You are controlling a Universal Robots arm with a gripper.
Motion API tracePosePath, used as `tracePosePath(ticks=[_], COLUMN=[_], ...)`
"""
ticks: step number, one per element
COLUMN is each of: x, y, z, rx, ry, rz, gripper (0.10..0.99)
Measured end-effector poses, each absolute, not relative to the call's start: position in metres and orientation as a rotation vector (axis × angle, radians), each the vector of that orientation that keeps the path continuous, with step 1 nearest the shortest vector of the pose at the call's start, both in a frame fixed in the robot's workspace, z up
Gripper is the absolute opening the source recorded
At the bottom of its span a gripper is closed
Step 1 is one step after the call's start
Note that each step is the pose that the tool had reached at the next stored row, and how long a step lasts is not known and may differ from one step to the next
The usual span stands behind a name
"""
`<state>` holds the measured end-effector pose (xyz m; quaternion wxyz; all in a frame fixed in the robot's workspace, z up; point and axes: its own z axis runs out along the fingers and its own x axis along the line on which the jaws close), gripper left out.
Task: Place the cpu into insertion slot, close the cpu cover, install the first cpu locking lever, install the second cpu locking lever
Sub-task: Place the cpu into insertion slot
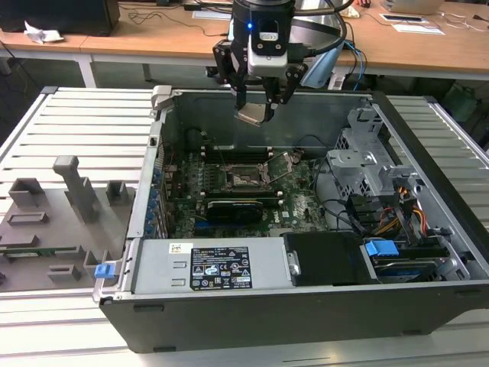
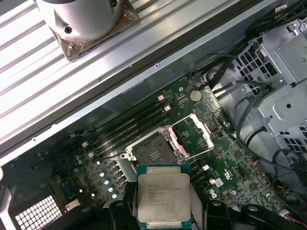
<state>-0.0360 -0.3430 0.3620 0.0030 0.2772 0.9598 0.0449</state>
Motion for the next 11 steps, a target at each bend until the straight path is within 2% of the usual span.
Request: tracePosePath(ticks=[11], x=[-0.0359], y=[-0.343], z=[0.362], rx=[0.916], ry=[2.994], rz=[0.14], gripper=[0.533])
